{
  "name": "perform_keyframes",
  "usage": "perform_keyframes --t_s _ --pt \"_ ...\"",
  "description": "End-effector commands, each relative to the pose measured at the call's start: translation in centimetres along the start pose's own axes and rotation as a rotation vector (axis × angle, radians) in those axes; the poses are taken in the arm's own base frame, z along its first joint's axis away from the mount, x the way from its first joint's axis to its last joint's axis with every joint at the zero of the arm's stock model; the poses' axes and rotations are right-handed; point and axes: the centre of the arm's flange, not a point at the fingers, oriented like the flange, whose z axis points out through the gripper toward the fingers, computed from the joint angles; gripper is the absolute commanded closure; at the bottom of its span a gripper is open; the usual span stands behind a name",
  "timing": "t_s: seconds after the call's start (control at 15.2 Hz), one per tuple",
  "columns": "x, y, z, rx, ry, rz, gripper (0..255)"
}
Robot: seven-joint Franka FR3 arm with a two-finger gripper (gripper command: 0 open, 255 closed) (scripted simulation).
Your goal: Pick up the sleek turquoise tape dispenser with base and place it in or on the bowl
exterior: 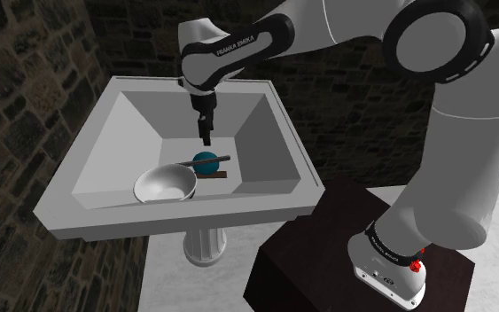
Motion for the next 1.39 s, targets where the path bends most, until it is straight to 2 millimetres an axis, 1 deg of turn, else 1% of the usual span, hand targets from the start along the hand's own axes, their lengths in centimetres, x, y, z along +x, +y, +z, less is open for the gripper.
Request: perform_keyframes --t_s 0.0,0.2,0.26,0.73,0.79,1.25,1.32 --pt "2.3 -0.2 2.2 0.007 -0.022 -0.041 0" --pt "5.3 -0.5 5.3 0.016 -0.054 -0.101 0" --pt "5.9 -0.6 6.0 0.019 -0.061 -0.114 0" --pt "5.7 -0.7 9.7 0.019 -0.061 -0.114 0" --pt "5.6 -0.7 10.0 0.019 -0.061 -0.114 0" --pt "5.6 -0.7 10.0 0.019 -0.061 -0.114 0" --pt "5.6 -0.7 10.0 0.019 -0.061 -0.114 255"
